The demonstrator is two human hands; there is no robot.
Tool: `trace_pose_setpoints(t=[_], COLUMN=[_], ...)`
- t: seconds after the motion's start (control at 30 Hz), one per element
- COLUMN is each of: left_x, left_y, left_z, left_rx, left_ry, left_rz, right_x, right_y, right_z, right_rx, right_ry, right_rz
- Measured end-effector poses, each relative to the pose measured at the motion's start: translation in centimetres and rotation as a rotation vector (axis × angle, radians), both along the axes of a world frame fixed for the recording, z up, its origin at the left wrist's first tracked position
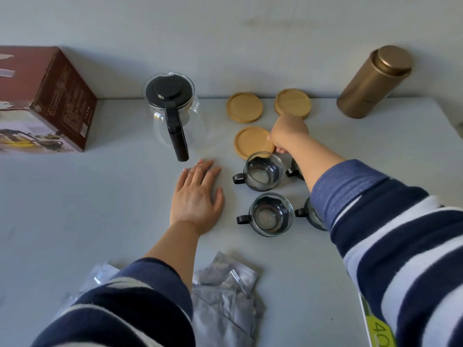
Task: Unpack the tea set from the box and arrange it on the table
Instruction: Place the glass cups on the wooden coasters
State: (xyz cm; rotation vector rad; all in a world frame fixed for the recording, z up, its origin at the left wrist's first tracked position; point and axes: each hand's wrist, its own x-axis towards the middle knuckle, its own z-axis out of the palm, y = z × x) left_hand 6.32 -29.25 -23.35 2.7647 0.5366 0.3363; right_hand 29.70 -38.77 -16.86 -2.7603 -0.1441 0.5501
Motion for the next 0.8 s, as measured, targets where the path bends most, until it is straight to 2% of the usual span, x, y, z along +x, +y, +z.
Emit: trace_pose_setpoints(t=[0.13,0.23,0.3,0.4,0.47,0.53,0.6,0.8], left_x=[0.0,0.0,-0.1,-0.1,-0.1,-0.1,0.0,0.0], left_y=[0.1,0.1,0.1,0.0,0.0,-0.1,-0.1,0.0], left_z=[0.0,0.0,0.1,0.2,0.3,0.2,0.2,0.2], left_rx=[-0.004,0.004,0.009,0.009,0.006,0.005,0.005,0.007], left_ry=[0.002,0.012,0.022,0.024,0.024,0.024,0.016,0.007], left_rz=[0.000,-0.003,-0.005,-0.004,-0.001,0.003,0.005,0.003], right_x=[-0.9,-2.0,-4.1,-9.7,-14.5,-18.5,-21.2,-23.6], right_y=[0.2,0.0,-0.7,-2.3,-4.0,-6.0,-8.0,-9.4], right_z=[0.5,2.3,3.9,4.7,4.3,3.0,1.1,-2.5], right_rx=[-0.070,-0.032,0.105,0.436,0.624,0.714,0.697,0.618], right_ry=[-0.115,-0.209,-0.253,-0.272,-0.371,-0.502,-0.547,-0.485], right_rz=[0.070,0.103,0.108,0.073,0.061,0.054,0.007,-0.094])
